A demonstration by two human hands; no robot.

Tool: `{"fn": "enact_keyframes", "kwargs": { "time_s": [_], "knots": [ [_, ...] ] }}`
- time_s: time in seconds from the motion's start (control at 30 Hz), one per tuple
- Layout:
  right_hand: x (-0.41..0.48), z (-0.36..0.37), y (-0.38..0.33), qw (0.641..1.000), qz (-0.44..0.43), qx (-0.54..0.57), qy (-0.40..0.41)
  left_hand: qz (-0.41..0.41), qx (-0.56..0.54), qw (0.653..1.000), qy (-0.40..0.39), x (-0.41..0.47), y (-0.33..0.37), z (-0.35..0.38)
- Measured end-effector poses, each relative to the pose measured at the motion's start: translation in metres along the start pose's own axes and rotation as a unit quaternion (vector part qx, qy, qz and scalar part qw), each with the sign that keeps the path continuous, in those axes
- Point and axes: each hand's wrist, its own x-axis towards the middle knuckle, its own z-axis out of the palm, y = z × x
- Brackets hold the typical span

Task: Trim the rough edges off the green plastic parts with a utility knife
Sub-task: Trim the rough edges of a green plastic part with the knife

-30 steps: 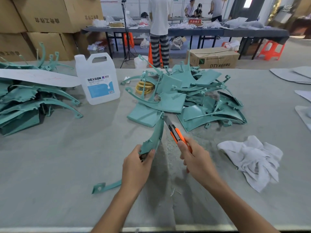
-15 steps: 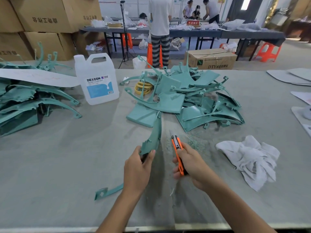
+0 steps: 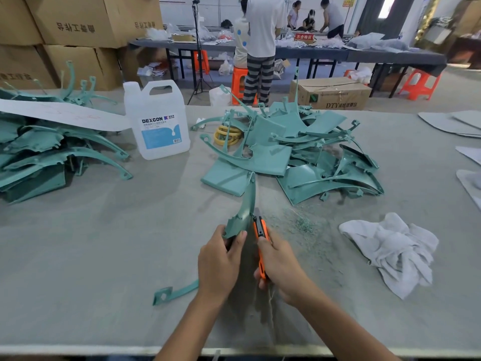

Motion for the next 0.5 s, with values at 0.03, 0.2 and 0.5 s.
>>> {"fn": "enact_keyframes", "kwargs": {
  "time_s": [0.03,0.2,0.5],
  "knots": [
    [-0.002,0.000,-0.004,1.000,-0.007,0.001,0.002,0.000,-0.001,1.000,-0.002,0.000,-0.001,0.000],
    [-0.018,-0.005,-0.066,0.992,-0.127,0.011,-0.016,-0.014,0.026,0.999,-0.014,0.001,-0.001,0.000],
    [-0.013,-0.016,-0.075,0.991,-0.112,0.047,0.058,-0.018,0.032,0.999,-0.008,0.000,0.002,0.001]
  ]
}}
